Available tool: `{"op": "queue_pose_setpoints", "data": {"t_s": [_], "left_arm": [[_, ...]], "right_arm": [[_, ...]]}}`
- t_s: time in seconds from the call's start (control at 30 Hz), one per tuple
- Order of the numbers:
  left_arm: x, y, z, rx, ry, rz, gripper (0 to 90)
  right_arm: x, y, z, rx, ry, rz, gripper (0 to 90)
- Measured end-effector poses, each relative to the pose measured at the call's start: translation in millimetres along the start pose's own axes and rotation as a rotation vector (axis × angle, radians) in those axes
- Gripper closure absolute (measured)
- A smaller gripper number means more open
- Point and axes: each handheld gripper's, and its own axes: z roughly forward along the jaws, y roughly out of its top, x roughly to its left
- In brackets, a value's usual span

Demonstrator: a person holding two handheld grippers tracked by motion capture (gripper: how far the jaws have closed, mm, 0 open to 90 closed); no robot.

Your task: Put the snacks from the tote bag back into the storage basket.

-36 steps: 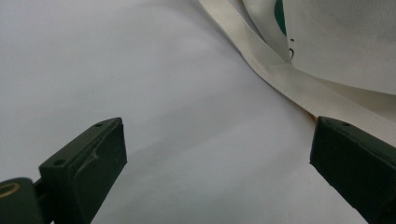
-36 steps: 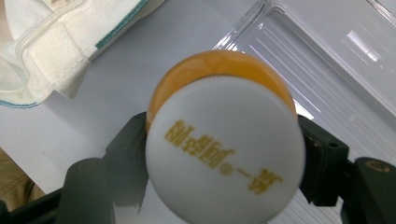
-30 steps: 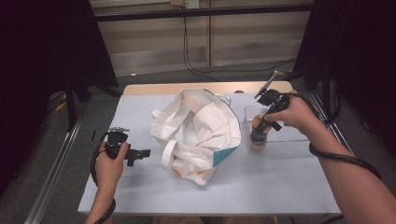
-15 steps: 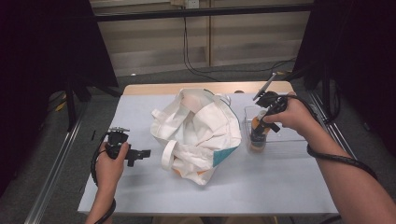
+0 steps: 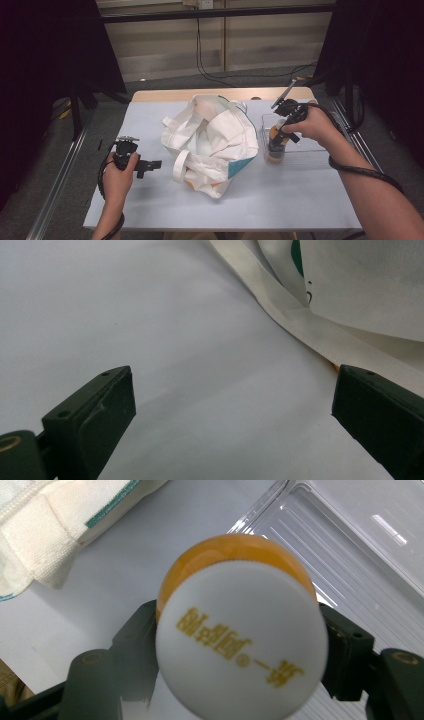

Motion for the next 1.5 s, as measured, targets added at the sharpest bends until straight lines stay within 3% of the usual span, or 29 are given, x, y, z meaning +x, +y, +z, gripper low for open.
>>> {"op": "queue_pose_setpoints", "data": {"t_s": [0.1,0.23,0.3,0.5,0.6,0.93,1.13,1.17,1.5], "left_arm": [[1.4,-0.3,-1.3,0.014,0.004,0.019,3.7],[1.1,-2.0,-1.3,-0.006,0.005,-0.006,3.7],[2.2,-2.1,-2.4,0.004,0.008,0.009,3.7],[1.8,-2.0,-1.3,-0.006,0.006,-0.006,3.7],[2.5,-1.7,-1.5,0.003,0.007,0.007,3.7],[1.7,-1.1,-0.4,0.014,0.004,0.014,3.7],[-1.7,1.0,1.7,-0.006,0.007,-0.001,3.7],[-0.3,1.1,0.9,0.011,0.002,0.014,3.7],[-0.4,0.4,0.6,0.013,0.002,0.011,3.7]], "right_arm": [[-1.0,-1.8,0.5,-0.008,-0.004,-0.010,29.8],[-0.2,-3.2,0.4,-0.013,-0.007,-0.007,29.7],[-0.4,-3.5,0.5,-0.017,-0.010,-0.013,29.7],[0.1,-5.5,1.1,-0.034,-0.009,-0.010,29.5],[0.2,-6.4,1.2,-0.036,-0.010,-0.016,29.1],[0.0,-13.6,5.2,-0.049,-0.005,-0.010,17.1],[0.9,-20.5,1.9,-0.064,-0.005,-0.008,14.9],[1.1,-21.4,0.5,-0.055,-0.006,-0.006,14.6],[3.1,-30.5,-5.8,-0.073,0.002,-0.003,13.8]]}}
